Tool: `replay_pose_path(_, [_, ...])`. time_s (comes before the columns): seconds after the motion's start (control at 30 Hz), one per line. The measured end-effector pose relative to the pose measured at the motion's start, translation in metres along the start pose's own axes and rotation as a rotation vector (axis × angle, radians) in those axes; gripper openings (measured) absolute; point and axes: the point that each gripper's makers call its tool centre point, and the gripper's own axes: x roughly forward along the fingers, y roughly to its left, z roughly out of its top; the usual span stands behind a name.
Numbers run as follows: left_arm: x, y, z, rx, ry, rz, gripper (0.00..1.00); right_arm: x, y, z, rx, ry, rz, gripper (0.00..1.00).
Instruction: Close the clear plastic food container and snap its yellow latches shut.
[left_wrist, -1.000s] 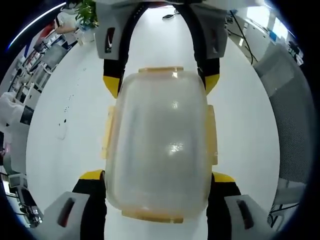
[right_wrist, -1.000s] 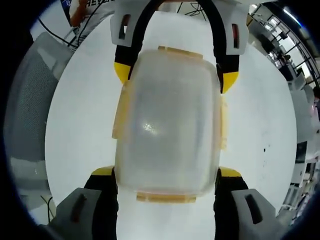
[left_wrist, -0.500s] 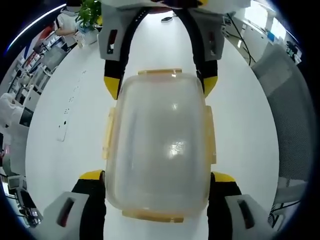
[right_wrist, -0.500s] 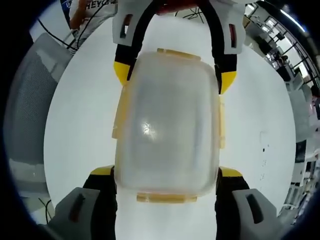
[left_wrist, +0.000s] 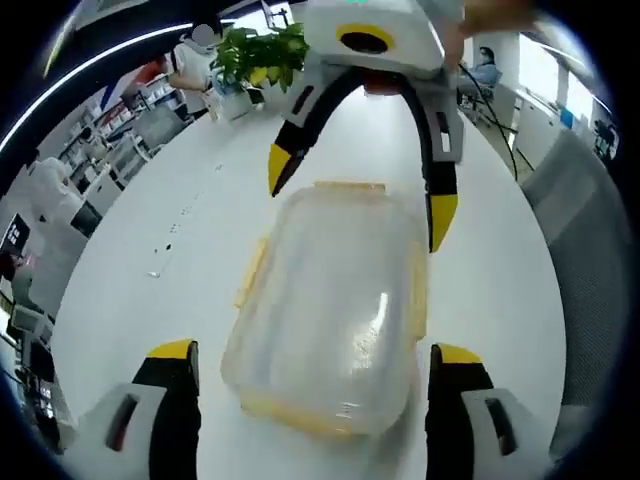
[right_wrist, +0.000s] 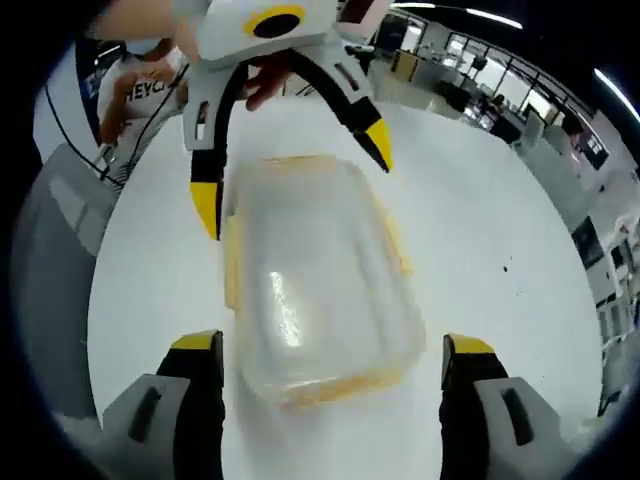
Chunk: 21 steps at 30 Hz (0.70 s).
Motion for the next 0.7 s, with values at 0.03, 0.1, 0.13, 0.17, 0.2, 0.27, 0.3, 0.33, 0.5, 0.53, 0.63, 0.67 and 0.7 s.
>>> replay_pose_path(0.03, [-0.003, 0.0, 0.003, -0.036, -0.057, 0.02, 0.95, -0.002, -0.002, 0.0, 0.037, -0.019, -0.028, 0.94])
replay_pose_path(0.1, [-0.008, 0.0, -0.001, -0.105, -0.11, 0.051, 0.96, -0.006, 0.001, 0.005, 0.111, -0.104, -0.038, 0.96])
replay_pose_path(0.13, [-0.009, -0.001, -0.005, -0.138, -0.118, 0.059, 0.96, -0.007, 0.004, 0.002, 0.152, -0.119, -0.043, 0.98])
replay_pose_path(0.17, [-0.011, -0.002, -0.007, -0.166, -0.136, 0.068, 0.97, -0.007, 0.006, 0.0, 0.168, -0.12, -0.043, 0.98])
replay_pose_path(0.2, [-0.013, -0.004, -0.01, -0.197, -0.156, 0.082, 0.97, -0.008, 0.009, -0.002, 0.195, -0.13, -0.043, 0.98])
replay_pose_path(0.27, [-0.017, -0.007, -0.012, -0.249, -0.2, 0.106, 0.97, -0.009, 0.014, -0.001, 0.223, -0.167, -0.05, 0.99])
replay_pose_path(0.3, [-0.019, -0.009, -0.012, -0.275, -0.217, 0.116, 0.97, -0.01, 0.019, -0.001, 0.249, -0.181, -0.047, 0.99])
replay_pose_path(0.33, [-0.022, -0.012, -0.011, -0.316, -0.249, 0.128, 0.97, -0.011, 0.021, 0.0, 0.266, -0.194, -0.053, 0.99])
replay_pose_path(0.5, [-0.026, -0.019, -0.015, -0.441, -0.323, 0.162, 0.98, -0.014, 0.032, 0.005, 0.341, -0.289, -0.084, 1.0])
replay_pose_path(0.53, [-0.026, -0.019, -0.017, -0.465, -0.331, 0.168, 0.98, -0.013, 0.034, 0.004, 0.346, -0.295, -0.09, 1.0])
replay_pose_path(0.63, [-0.026, -0.019, -0.023, -0.499, -0.348, 0.2, 0.98, -0.011, 0.037, 0.004, 0.371, -0.334, -0.117, 1.0])
replay_pose_path(0.67, [-0.027, -0.017, -0.024, -0.493, -0.357, 0.229, 0.98, -0.01, 0.04, 0.002, 0.381, -0.343, -0.121, 1.0])
replay_pose_path(0.7, [-0.026, -0.02, -0.024, -0.49, -0.37, 0.222, 0.99, -0.008, 0.042, 0.002, 0.407, -0.35, -0.115, 1.0])
